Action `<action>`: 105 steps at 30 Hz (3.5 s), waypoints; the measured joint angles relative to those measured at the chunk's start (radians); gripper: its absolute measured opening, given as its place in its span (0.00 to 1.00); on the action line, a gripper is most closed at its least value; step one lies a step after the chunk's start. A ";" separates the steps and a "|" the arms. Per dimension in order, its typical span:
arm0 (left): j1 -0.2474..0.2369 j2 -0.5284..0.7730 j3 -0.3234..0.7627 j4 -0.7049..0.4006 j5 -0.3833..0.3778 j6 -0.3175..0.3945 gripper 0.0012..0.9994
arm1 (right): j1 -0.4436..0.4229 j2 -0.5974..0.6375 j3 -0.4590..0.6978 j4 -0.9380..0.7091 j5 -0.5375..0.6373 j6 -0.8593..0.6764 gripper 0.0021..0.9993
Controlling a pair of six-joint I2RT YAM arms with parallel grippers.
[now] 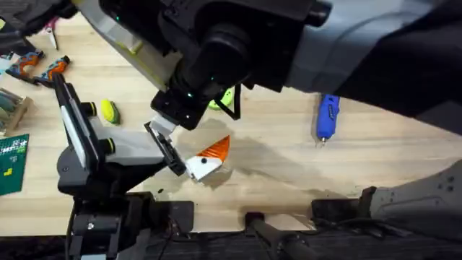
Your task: Pick up the gripper from the table and insert it into the empty holder that is missing its gripper. Then pick up a screw, insert it into the mounting hole, and use the screwdriver to tighten it. Finally, clean up the table by picking up the vegetable and placing it into the bucket.
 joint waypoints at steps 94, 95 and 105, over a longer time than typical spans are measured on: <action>-0.001 0.000 -0.009 0.040 -0.056 -0.109 0.99 | -1.137 -0.436 -0.641 -0.100 0.017 0.338 0.99; -0.001 0.000 -0.009 0.040 -0.056 -0.109 0.99 | -1.137 -0.436 -0.641 -0.101 0.013 0.334 0.99; -0.001 0.000 -0.010 0.040 -0.062 -0.112 0.01 | -1.137 -0.436 -0.642 -0.101 0.006 0.324 0.99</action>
